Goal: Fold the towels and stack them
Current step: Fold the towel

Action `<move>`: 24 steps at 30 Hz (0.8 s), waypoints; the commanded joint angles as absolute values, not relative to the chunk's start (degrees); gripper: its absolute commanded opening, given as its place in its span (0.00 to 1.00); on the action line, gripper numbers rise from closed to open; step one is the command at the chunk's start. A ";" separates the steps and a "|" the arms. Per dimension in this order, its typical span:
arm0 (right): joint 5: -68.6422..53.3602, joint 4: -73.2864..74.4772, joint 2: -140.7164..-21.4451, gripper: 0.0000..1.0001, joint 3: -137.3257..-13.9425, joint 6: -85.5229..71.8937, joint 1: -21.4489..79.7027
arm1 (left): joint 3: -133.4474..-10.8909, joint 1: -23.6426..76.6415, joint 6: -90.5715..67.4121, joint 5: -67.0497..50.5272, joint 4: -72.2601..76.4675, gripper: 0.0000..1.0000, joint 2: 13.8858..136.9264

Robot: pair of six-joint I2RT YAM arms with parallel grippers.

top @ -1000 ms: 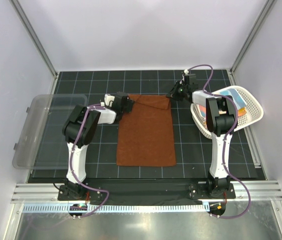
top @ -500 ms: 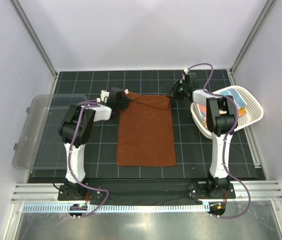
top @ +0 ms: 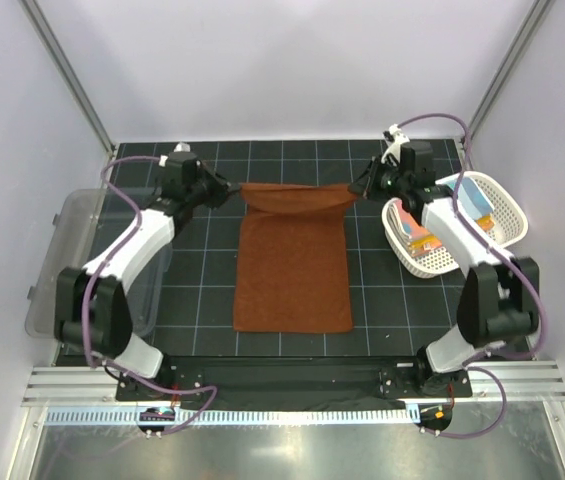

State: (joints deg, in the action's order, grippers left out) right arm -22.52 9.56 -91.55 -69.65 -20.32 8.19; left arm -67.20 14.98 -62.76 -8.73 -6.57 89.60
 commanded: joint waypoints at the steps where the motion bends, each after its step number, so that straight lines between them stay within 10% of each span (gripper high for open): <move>1: -22.41 14.33 -84.22 0.01 -61.28 -18.19 8.53 | -61.10 15.03 -51.96 -15.20 -18.09 0.00 82.99; 15: -26.90 8.97 -59.16 0.01 -33.15 -25.75 14.58 | -41.67 15.29 -49.92 -20.04 -23.20 0.00 59.86; 24: -22.33 9.04 -56.69 0.01 -37.00 -27.77 20.21 | -46.75 15.29 -46.50 -19.16 -28.72 0.00 58.54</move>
State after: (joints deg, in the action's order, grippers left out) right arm -24.23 11.00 -58.35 -33.56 -26.41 18.04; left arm -42.35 15.46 -49.45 -19.05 -25.52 59.83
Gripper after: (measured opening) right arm 0.080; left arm 0.009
